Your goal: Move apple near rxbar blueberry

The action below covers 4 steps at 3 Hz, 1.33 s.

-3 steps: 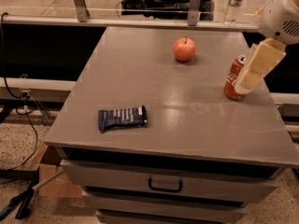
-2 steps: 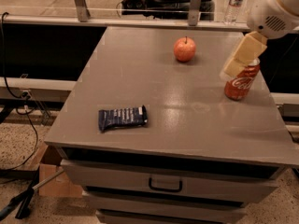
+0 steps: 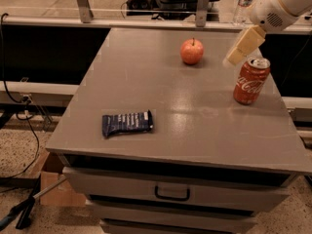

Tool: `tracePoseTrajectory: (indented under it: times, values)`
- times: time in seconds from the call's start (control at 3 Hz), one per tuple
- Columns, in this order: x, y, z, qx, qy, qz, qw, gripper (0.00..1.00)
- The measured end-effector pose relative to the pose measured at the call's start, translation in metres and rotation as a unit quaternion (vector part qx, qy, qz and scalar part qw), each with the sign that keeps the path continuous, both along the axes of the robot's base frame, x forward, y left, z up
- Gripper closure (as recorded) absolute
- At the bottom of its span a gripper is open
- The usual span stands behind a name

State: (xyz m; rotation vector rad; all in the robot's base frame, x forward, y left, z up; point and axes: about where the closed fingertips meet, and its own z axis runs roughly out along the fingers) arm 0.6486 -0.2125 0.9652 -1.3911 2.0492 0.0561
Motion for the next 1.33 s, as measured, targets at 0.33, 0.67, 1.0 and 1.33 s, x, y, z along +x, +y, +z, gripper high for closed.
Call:
tracePoseTrajectory:
  times: [0.33, 0.67, 1.0, 1.33]
  values:
    - [0.000, 0.000, -0.001, 0.000, 0.001, 0.000, 1.0000, 0.00]
    - [0.015, 0.000, -0.004, 0.011, -0.010, -0.020, 0.9997, 0.00]
    - [0.062, -0.004, -0.019, 0.044, -0.036, -0.063, 0.9964, 0.00]
    - [0.084, -0.004, -0.038, 0.047, -0.018, -0.084, 0.9952, 0.00]
